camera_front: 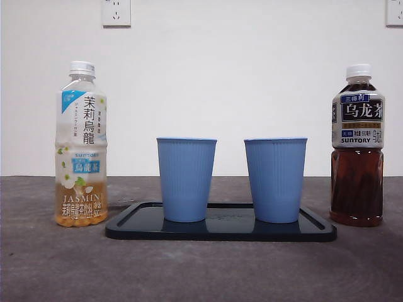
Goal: Pour the drink into the cup
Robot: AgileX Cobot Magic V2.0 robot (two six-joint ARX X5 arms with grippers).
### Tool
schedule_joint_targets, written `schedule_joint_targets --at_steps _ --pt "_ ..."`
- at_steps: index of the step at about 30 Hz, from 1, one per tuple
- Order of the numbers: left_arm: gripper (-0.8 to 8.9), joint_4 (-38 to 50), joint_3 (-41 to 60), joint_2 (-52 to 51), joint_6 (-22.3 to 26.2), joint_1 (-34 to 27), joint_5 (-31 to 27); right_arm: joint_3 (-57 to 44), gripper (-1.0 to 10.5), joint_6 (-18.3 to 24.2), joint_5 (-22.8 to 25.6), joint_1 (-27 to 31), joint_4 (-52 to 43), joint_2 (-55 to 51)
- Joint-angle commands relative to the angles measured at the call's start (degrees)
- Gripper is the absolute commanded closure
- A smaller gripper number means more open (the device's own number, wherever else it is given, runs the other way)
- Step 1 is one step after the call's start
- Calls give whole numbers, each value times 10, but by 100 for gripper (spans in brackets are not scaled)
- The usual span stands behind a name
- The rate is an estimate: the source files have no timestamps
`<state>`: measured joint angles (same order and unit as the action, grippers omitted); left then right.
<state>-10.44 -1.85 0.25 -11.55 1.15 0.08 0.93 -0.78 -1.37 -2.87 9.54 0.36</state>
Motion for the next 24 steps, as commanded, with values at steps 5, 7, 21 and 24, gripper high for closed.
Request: schedule_joint_targets --at_steps 5,7,21,24 --pt "797 28 7 -1 -53 4 61 2 935 -144 -70 -1 -3 -2" --pt "797 27 -4 0 -67 9 61 10 935 -165 -77 -3 0 -1" --pt "797 -56 -194 64 -109 40 83 215 935 -198 -104 -19 134 61" --pt "797 -98 -254 100 -87 41 126 267 935 -197 -137 -19 169 94"
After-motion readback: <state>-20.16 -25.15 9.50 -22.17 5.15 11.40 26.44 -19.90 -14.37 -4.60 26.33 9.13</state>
